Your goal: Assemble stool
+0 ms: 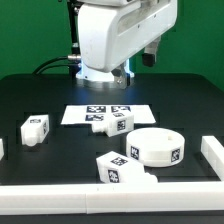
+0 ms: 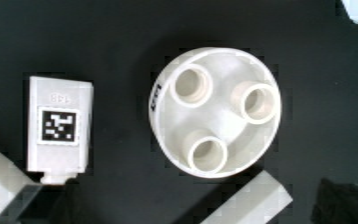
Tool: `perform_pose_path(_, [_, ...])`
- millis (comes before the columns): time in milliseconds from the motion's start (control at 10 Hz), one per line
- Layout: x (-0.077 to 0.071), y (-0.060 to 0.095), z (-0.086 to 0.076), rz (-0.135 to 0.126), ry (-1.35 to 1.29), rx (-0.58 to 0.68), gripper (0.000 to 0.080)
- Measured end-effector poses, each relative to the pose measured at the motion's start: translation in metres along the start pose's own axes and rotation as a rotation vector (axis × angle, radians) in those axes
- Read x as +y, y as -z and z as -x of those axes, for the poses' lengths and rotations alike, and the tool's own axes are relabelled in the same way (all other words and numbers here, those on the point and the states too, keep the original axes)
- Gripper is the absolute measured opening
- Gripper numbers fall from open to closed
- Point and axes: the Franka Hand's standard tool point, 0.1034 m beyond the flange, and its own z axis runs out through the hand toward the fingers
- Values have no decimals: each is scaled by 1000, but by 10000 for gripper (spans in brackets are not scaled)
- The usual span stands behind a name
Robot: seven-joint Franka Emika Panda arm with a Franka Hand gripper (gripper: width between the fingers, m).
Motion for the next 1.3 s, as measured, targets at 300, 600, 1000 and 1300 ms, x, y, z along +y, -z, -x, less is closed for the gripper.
perform_pose_path(300, [0, 0, 0, 0, 0, 0, 650])
perform_pose_path(600, [0, -1, 0, -1, 0, -1, 650])
perform_pose_path(1000, [-1, -2, 0, -5, -56, -3, 650])
perform_pose_path(1300, [4, -12, 3, -3, -162, -2, 650])
